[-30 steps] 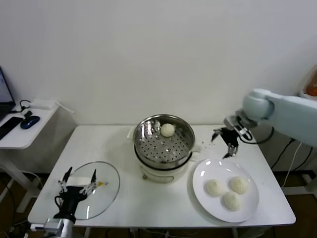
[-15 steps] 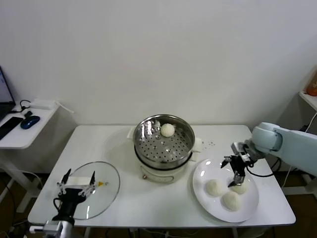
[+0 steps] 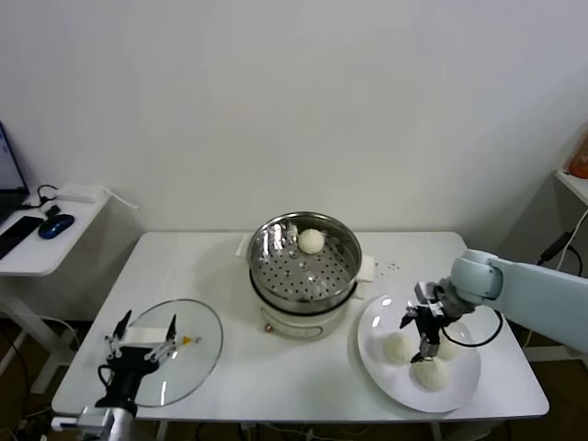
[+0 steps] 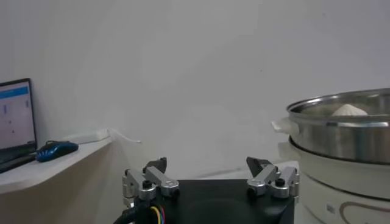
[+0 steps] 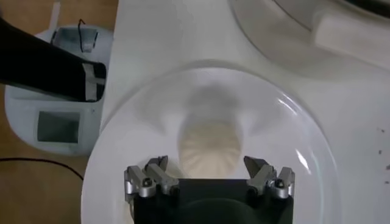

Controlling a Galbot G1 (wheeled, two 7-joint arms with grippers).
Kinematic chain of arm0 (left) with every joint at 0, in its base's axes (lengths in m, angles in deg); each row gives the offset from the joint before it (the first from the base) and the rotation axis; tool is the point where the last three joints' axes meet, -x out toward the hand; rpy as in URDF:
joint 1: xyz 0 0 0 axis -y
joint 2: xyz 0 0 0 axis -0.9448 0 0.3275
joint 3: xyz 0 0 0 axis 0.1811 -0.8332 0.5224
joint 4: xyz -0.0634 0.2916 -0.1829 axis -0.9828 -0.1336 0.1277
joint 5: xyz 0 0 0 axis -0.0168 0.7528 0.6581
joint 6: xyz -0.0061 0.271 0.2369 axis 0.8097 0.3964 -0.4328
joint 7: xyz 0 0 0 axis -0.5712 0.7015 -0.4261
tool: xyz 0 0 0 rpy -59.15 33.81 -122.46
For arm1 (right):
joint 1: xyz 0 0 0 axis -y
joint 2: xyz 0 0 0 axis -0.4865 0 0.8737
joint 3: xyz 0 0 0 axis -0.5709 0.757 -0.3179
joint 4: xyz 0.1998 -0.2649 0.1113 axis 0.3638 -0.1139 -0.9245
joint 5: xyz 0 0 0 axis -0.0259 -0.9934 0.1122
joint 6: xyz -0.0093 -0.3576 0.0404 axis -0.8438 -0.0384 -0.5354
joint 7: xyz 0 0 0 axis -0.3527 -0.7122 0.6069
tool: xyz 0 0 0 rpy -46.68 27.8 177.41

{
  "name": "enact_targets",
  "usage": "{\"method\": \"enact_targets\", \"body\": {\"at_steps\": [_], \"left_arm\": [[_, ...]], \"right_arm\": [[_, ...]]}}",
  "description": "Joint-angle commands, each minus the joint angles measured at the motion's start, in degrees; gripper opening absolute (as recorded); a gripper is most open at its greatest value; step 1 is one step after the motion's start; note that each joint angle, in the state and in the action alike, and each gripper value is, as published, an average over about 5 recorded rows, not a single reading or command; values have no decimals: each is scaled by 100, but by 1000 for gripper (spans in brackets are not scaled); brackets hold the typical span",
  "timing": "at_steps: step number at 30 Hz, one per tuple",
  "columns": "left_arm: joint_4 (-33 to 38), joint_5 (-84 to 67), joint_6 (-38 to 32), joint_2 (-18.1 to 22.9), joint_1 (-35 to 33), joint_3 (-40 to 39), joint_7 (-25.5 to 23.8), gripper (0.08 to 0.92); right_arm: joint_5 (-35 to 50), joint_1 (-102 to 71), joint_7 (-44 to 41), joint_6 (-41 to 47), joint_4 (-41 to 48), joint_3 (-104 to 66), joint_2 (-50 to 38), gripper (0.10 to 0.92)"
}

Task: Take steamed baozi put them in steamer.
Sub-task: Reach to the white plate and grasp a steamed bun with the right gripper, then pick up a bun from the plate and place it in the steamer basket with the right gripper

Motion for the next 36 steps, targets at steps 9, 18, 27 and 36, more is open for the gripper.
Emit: {"method": "enact_targets", "body": {"at_steps": [9, 18, 27, 36], "left_arm": [[-37, -57, 9, -2, 14, 0, -8, 823], [-57, -62, 1, -8, -3, 2, -3, 823], [-35, -55, 23, 23, 18, -14, 5, 823], [-27, -63, 12, 25, -8, -3, 18, 823]], "right_arm": [[-205, -584, 132, 25, 392, -418, 236, 823], [-227, -666, 124, 24, 434, -518, 275, 823], [-213, -656, 76, 31, 396, -542, 261, 768], [-201, -602, 26, 35, 308, -550, 175, 729]]}}
